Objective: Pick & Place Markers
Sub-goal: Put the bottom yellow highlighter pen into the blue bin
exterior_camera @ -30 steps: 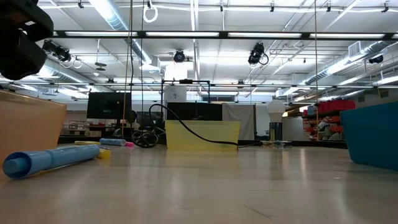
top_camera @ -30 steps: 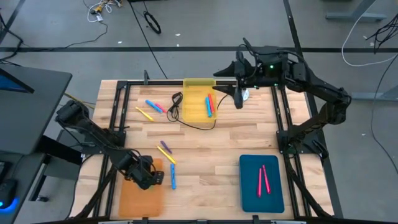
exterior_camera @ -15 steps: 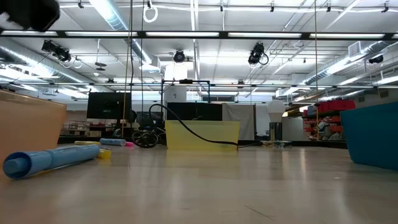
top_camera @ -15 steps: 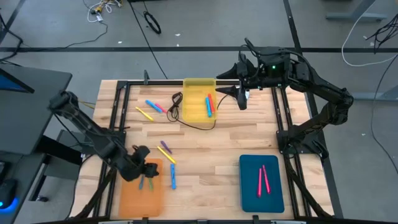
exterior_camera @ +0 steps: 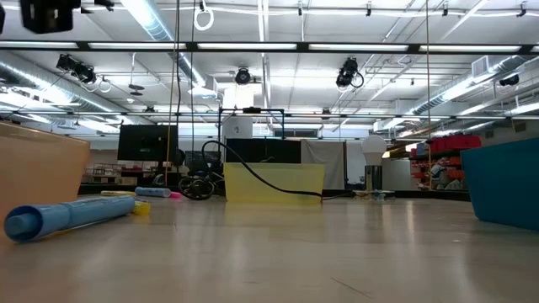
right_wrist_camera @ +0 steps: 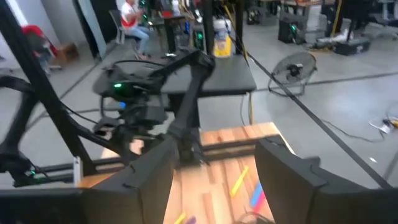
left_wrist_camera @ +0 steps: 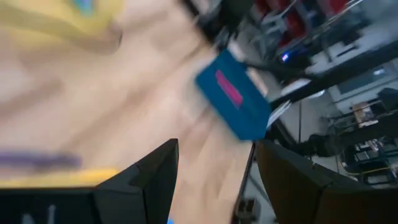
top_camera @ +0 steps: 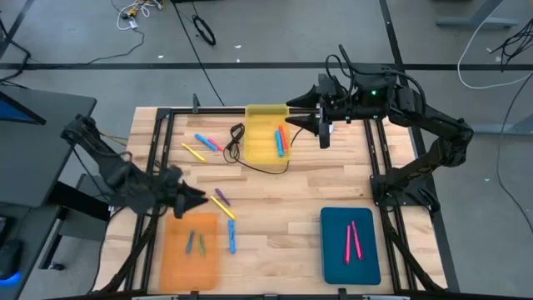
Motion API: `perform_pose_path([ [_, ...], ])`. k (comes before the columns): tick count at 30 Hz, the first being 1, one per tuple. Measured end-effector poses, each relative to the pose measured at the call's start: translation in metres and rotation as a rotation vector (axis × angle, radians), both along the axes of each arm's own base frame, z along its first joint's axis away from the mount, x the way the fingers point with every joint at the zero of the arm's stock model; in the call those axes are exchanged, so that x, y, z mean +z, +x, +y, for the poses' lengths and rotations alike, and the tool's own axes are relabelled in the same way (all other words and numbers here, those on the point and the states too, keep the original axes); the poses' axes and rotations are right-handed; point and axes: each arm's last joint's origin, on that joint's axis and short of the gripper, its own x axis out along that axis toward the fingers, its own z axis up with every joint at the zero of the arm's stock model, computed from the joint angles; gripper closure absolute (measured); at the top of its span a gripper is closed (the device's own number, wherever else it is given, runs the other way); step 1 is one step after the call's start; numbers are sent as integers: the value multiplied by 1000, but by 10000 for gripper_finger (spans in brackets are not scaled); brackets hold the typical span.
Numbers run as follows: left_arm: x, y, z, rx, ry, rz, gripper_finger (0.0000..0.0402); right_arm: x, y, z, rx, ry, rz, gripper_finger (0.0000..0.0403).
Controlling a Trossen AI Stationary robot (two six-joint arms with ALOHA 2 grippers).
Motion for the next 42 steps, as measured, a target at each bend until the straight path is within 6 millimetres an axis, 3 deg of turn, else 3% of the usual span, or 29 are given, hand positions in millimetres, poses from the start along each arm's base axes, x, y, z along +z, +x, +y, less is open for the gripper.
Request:
perform_pose_path([
  [7, 33, -19, 21, 28, 273, -219, 181, 2, 2, 12, -33, 7, -17, 179],
  [14, 57, -27, 30, 12, 548, -351, 181, 2, 2, 18, -52, -2, -19, 179],
  [19, 59, -27, 29, -5, 655, -352, 181, 2, 2, 19, -52, 15, -26, 179],
  [35, 59, -27, 30, 8, 740, -325, 181, 2, 2, 19, -52, -9, -24, 179],
  [42, 61, -28, 29, -169, 822, -180, 181, 2, 2, 19, -51, -10, -23, 179],
])
